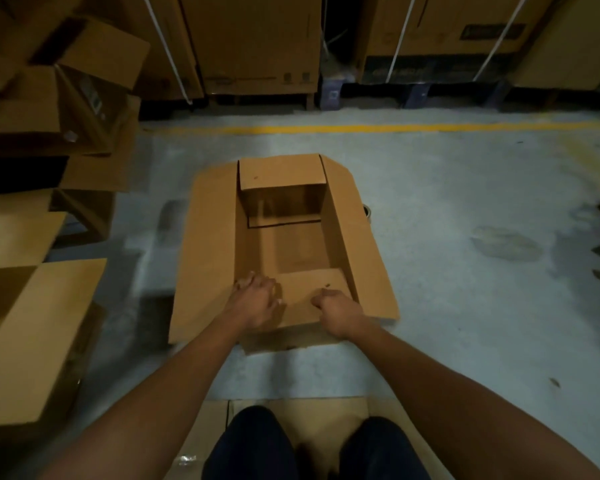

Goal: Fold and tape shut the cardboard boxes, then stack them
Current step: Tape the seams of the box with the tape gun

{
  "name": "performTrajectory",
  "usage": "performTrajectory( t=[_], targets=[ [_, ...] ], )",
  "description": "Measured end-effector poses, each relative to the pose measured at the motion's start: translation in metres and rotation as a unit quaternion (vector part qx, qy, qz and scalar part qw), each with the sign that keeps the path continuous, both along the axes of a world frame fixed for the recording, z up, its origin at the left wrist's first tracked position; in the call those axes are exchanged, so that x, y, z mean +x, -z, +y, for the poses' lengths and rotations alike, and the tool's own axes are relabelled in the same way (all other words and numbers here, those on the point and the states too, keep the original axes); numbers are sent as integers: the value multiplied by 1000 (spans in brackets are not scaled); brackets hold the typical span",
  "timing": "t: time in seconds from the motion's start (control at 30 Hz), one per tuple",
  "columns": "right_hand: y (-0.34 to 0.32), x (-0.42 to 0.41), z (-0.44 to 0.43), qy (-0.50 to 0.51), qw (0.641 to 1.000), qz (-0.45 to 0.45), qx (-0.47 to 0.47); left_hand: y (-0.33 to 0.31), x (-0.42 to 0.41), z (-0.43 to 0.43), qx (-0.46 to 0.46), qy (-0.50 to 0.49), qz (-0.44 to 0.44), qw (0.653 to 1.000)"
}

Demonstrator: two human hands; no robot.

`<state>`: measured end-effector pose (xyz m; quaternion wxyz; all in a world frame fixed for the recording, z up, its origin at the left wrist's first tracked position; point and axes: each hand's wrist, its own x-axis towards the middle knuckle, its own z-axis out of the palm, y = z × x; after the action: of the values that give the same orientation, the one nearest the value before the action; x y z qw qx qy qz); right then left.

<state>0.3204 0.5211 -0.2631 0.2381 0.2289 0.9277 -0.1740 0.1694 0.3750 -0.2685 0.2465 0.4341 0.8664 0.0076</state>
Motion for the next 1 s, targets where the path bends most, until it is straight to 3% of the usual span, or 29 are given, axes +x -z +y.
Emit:
performTrajectory(
  t=[0.17, 0.3, 0.47, 0.67, 0.87, 1.0],
  targets=[
    [14, 10, -22, -17, 1000, -1, 5, 22, 31, -25, -36, 17, -101, 994],
    [23, -4, -18, 27, 998, 42, -31, 32, 26, -23, -10, -1, -93, 996],
    [17, -52, 5, 79, 986, 131, -66, 15, -34, 14, 56, -31, -55, 996],
    [1, -142, 47, 129, 974, 171, -74, 11, -143, 60, 122, -64, 22, 990],
    [0, -232, 93, 61, 983, 171, 17, 16, -222, 113, 150, -36, 77, 985],
    [7, -282, 103, -17, 989, 113, 92, 36, -246, 127, 110, 14, 127, 986]
  ],
)
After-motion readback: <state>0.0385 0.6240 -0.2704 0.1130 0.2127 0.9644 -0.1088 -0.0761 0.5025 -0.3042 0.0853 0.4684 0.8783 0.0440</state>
